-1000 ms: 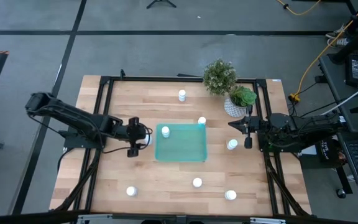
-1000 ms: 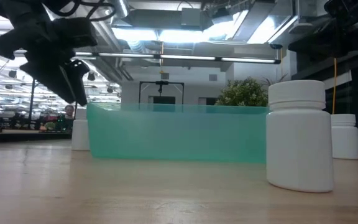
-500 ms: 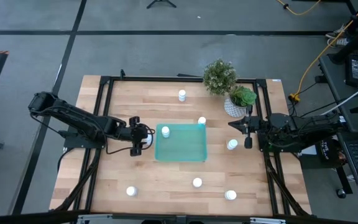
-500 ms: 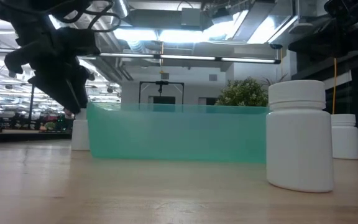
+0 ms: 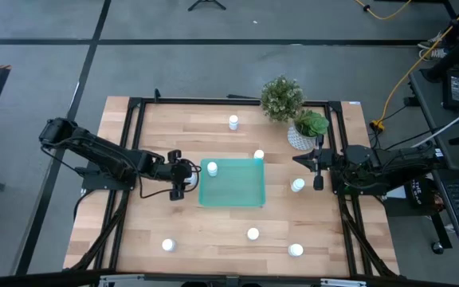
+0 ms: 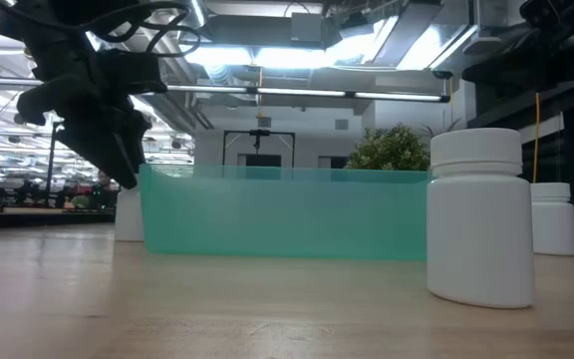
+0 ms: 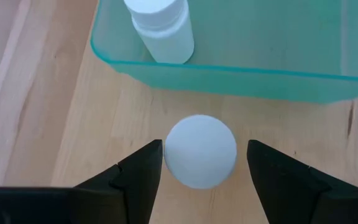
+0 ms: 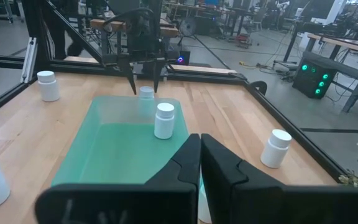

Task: Pick and place pill bottles into a basket
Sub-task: Put the white pill bottle into the blue bin

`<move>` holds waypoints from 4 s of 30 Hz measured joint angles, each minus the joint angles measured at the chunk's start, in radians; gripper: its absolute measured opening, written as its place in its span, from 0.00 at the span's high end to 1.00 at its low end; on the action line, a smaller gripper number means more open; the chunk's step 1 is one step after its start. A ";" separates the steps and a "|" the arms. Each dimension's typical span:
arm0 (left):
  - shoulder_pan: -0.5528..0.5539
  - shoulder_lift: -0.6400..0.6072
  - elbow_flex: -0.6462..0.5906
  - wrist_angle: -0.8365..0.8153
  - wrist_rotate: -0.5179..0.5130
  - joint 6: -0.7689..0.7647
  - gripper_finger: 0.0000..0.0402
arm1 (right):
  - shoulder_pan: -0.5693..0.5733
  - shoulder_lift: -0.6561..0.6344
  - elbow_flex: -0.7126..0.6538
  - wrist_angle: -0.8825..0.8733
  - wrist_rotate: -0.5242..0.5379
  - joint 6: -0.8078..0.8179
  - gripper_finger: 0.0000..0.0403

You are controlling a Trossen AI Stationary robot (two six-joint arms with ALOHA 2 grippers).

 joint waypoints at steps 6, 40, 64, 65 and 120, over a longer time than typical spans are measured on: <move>0.000 0.014 0.000 -0.001 -0.007 -0.011 0.45 | 0.000 0.000 0.000 0.012 0.000 0.000 0.96; 0.000 -0.165 0.001 -0.080 -0.008 0.054 0.62 | 0.000 0.000 0.000 0.019 0.000 -0.001 0.96; 0.000 -0.264 0.001 0.234 0.067 0.348 0.62 | 0.000 0.000 0.000 0.058 0.000 -0.008 0.96; 0.000 -0.245 0.001 0.249 0.067 0.360 0.62 | 0.000 0.000 0.000 0.058 0.000 -0.008 0.96; 0.114 0.244 0.122 0.284 0.305 0.281 0.61 | 0.000 0.000 0.000 0.078 0.000 0.000 0.96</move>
